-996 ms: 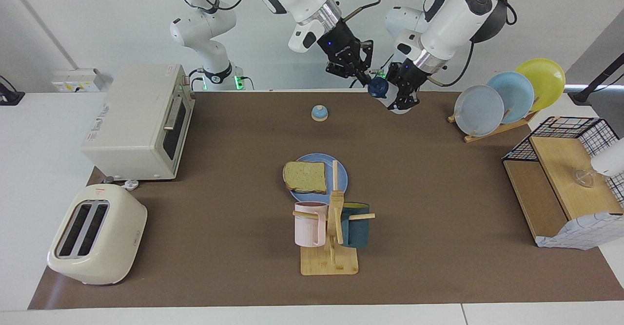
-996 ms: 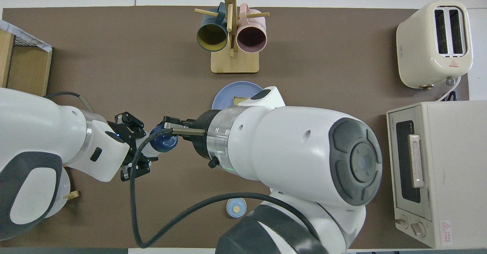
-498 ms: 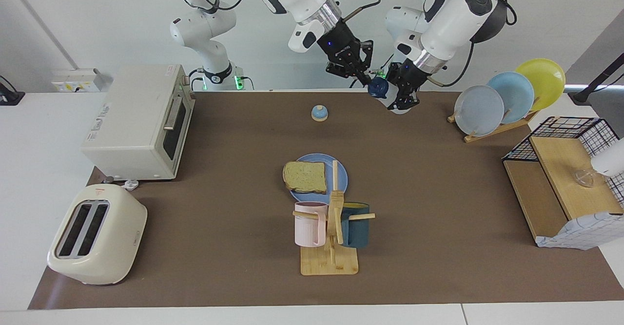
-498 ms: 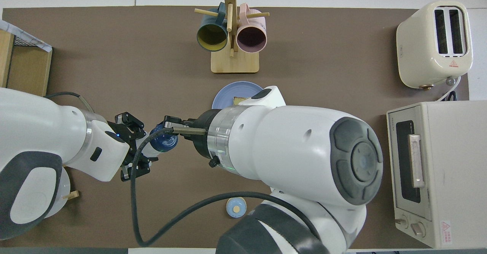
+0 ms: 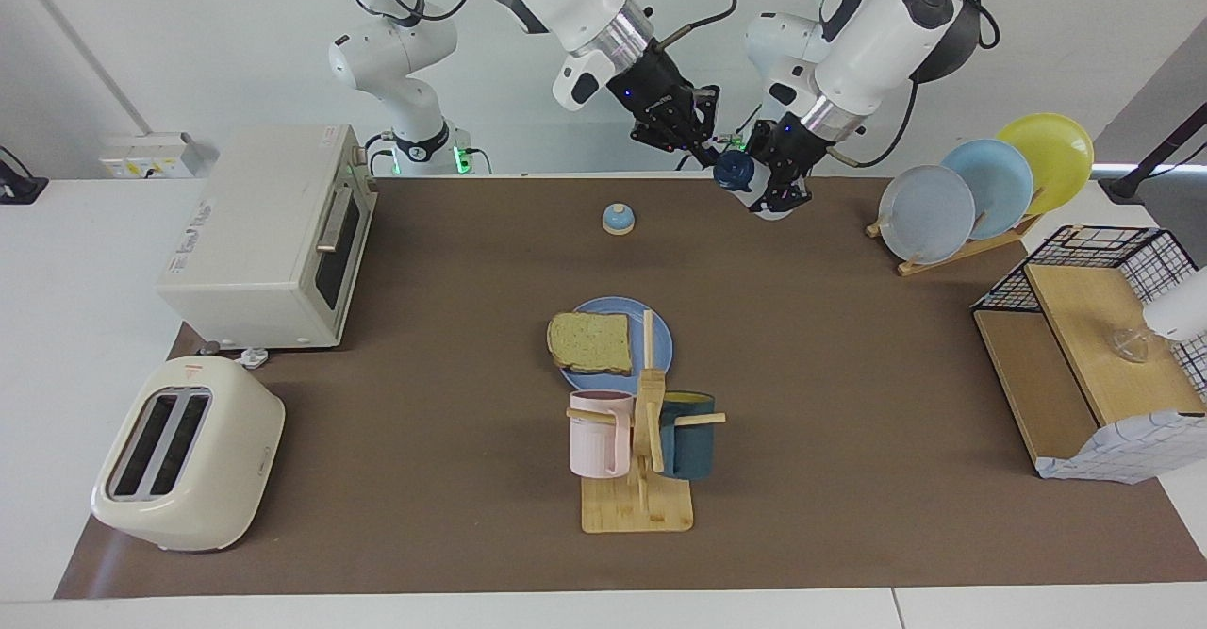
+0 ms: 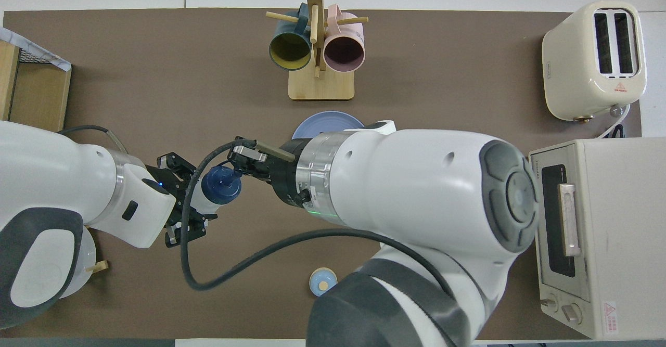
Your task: Put bread on plate and add seasoning
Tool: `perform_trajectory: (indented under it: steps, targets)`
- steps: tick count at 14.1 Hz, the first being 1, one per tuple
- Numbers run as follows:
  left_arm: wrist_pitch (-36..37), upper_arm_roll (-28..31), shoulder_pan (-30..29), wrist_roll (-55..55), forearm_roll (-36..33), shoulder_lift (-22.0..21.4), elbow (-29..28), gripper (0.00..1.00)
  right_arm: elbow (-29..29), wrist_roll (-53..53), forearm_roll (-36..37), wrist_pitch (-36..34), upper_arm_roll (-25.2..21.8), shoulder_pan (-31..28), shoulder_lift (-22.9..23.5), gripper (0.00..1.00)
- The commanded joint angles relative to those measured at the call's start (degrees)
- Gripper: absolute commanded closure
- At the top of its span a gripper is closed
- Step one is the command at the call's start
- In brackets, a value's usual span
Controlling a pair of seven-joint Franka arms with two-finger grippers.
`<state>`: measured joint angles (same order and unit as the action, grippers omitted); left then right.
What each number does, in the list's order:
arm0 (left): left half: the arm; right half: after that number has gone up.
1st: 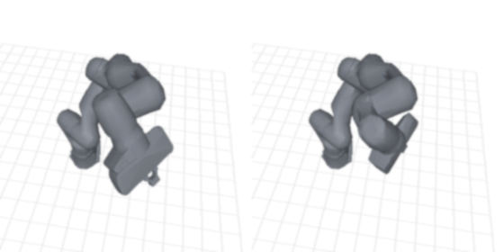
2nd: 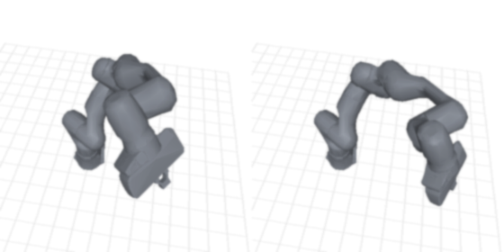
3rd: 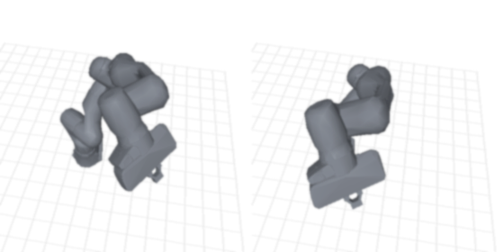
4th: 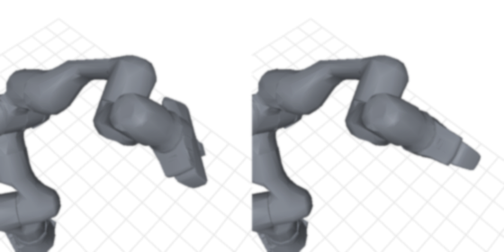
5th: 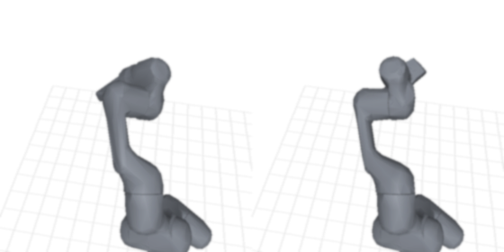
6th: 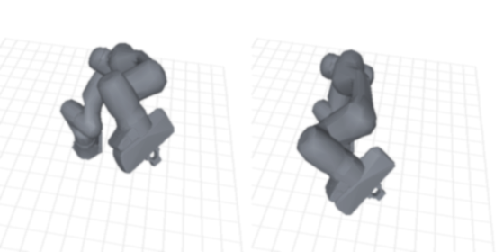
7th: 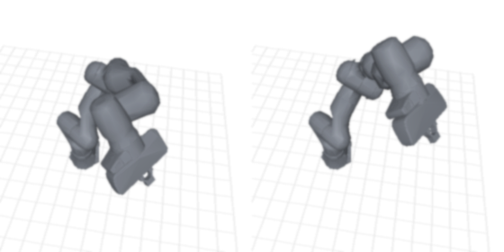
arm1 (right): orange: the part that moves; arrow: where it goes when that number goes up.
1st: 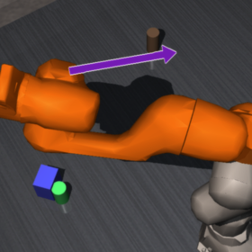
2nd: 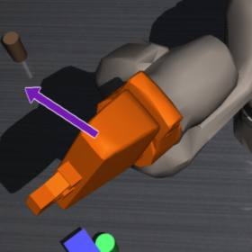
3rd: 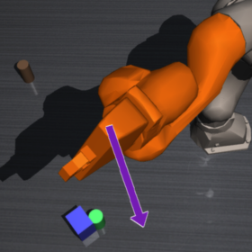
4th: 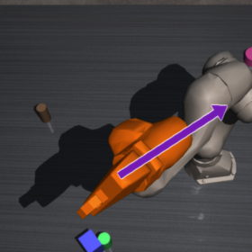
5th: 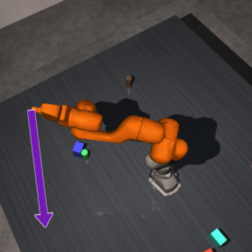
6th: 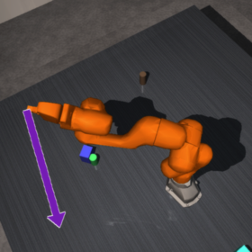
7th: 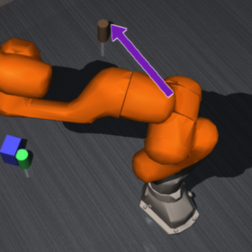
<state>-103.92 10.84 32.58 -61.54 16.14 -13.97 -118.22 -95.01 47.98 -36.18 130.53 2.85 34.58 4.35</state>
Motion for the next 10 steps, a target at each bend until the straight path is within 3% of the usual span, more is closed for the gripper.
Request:
perform_trajectory:
  steps: [1,6,7,8,9,10]
  targets:
    - [-0.2,0.1,0.4,0.2,0.7,-1.8,-1.5,1.00,0.8,0.6,-4.4,0.8,0.1,-3.3,0.4,1.00]
    - [-0.1,0.2,0.4,0.2,0.7,-1.8,-1.5,1.00,-0.7,-2.6,-2.9,1.1,0.1,-2.9,-0.1,1.00]
    - [-0.1,0.2,0.4,0.2,0.7,-1.8,-1.5,1.00,-0.9,-3.9,-2.9,1.0,0.0,-2.9,-0.3,0.84]
    - [-0.1,0.2,0.4,0.2,0.7,-1.8,-1.5,1.00,-1.0,-4.9,-2.8,0.9,0.0,-3.0,-0.3,0.23]
    - [-0.1,0.2,0.4,0.2,0.7,-1.8,-1.5,1.00,-1.3,-5.2,-2.2,0.9,-0.1,-3.1,-0.4,0.00]
    - [-0.1,0.2,0.4,0.2,0.7,-1.8,-1.5,1.00,-1.7,-6.2,-0.2,0.8,-0.1,-3.2,-0.4,0.00]
